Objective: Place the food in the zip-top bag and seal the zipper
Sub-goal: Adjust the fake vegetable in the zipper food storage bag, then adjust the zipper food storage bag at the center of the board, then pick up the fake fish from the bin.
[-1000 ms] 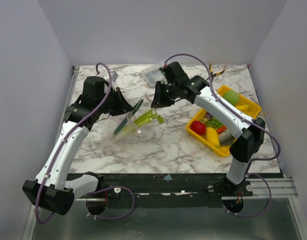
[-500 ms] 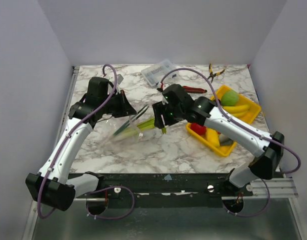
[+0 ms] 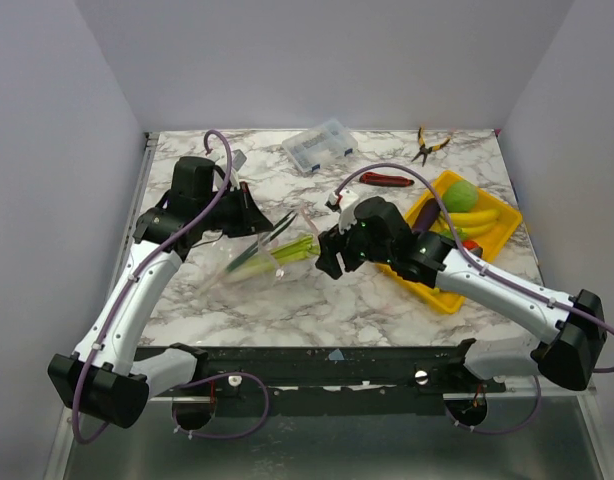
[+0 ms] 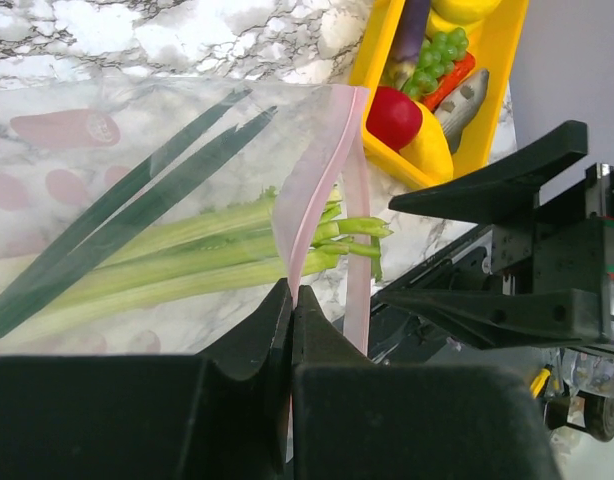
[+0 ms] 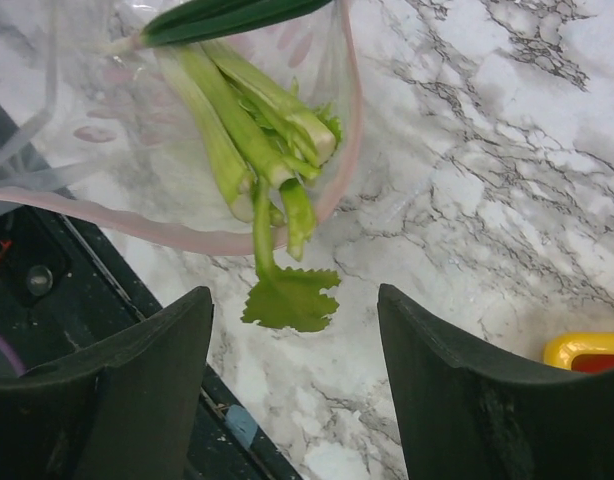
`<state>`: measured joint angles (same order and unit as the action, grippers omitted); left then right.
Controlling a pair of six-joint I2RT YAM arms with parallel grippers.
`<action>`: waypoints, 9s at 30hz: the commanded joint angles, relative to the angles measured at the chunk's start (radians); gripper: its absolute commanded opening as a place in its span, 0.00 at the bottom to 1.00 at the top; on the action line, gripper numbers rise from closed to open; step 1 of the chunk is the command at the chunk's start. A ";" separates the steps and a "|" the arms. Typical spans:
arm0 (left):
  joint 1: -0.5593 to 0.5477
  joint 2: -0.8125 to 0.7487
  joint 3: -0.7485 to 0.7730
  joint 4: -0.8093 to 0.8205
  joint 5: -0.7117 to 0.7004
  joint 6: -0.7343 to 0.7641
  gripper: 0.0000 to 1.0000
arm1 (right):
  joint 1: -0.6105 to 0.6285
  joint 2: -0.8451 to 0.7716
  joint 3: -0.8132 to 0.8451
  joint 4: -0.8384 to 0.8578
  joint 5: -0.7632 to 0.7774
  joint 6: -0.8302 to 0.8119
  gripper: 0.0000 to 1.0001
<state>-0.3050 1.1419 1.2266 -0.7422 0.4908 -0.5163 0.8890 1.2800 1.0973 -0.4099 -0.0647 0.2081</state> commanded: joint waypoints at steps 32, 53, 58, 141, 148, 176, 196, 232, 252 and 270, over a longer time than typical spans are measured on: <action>0.000 -0.048 -0.022 -0.002 0.023 0.025 0.00 | 0.030 0.074 0.201 -0.136 -0.048 0.110 0.31; 0.000 -0.050 -0.021 -0.009 0.012 0.032 0.00 | 0.045 0.031 0.068 -0.140 0.005 0.095 0.49; 0.000 -0.046 -0.018 -0.008 0.014 0.030 0.00 | 0.047 0.001 0.038 -0.126 0.006 0.095 0.57; 0.004 -0.402 -0.212 0.235 -0.122 -0.094 0.00 | 0.060 0.581 0.822 -0.248 0.189 0.258 0.13; 0.004 -0.355 -0.191 0.206 -0.167 -0.101 0.00 | 0.061 0.507 0.838 -0.280 0.099 0.273 0.44; 0.007 -0.300 -0.184 0.230 -0.104 -0.112 0.00 | 0.133 0.256 0.477 -0.201 0.261 0.628 0.56; 0.065 -0.270 -0.080 0.033 -0.162 -0.156 0.00 | 0.219 0.389 0.707 -0.233 0.403 0.558 0.00; 0.081 -0.117 -0.015 0.079 -0.064 -0.024 0.00 | 0.214 0.193 0.375 -0.038 0.495 0.518 0.31; 0.069 -0.040 -0.022 0.179 0.084 -0.063 0.00 | -0.489 -0.159 -0.071 -0.276 0.476 0.372 0.61; 0.030 -0.029 -0.104 0.212 0.133 -0.014 0.00 | -0.935 -0.112 -0.330 -0.134 0.272 0.445 0.71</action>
<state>-0.2691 1.1210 1.1419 -0.5587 0.5850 -0.5526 0.0269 1.1900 0.7948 -0.6365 0.2405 0.6250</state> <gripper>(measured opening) 0.010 0.708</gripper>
